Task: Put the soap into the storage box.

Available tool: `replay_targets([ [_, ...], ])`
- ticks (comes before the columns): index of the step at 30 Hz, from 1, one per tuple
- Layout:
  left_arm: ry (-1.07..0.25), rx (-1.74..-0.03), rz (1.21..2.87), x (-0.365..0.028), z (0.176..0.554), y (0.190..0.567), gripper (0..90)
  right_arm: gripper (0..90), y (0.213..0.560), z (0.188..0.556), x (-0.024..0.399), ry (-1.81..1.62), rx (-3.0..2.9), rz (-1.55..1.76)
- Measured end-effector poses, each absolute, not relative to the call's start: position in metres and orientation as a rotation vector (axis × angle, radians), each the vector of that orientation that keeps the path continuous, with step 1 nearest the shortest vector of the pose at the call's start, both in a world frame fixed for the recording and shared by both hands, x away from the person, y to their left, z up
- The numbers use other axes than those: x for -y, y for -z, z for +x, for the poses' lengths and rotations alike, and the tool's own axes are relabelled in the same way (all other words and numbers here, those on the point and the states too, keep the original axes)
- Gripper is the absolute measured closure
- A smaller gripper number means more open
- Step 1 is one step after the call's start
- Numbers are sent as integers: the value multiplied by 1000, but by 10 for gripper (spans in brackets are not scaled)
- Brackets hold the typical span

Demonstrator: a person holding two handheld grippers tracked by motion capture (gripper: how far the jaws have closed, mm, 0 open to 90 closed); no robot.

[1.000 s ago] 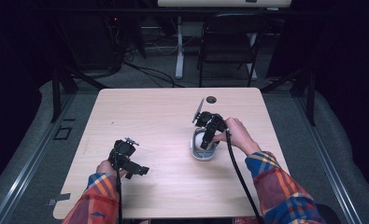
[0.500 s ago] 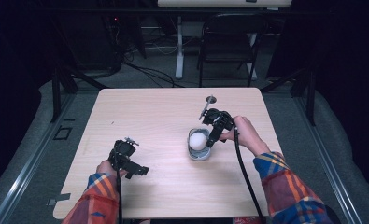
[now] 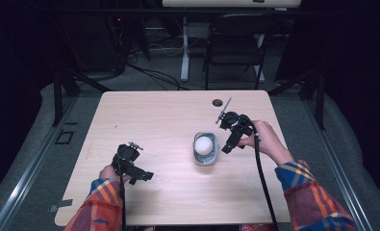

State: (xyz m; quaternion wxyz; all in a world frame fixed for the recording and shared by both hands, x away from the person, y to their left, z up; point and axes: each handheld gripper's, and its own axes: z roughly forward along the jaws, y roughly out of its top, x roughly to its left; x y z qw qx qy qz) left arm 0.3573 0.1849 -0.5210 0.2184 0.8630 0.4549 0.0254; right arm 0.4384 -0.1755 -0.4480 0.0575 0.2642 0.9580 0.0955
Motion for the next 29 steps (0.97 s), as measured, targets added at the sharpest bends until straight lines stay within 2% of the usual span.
replay_targets([
  [12, -69, -1258, 2390, -185, 358, 521, 0, 5, 453, 415, 216, -273, -2864, 857],
  [23, -72, -1257, 2393, -184, 357, 521, 0, 0, 490, 384, 266, -279, -2825, 989],
  [29, -72, -1257, 2392, -183, 357, 521, 0, 1, 504, 379, 274, -324, -2825, 1034],
])
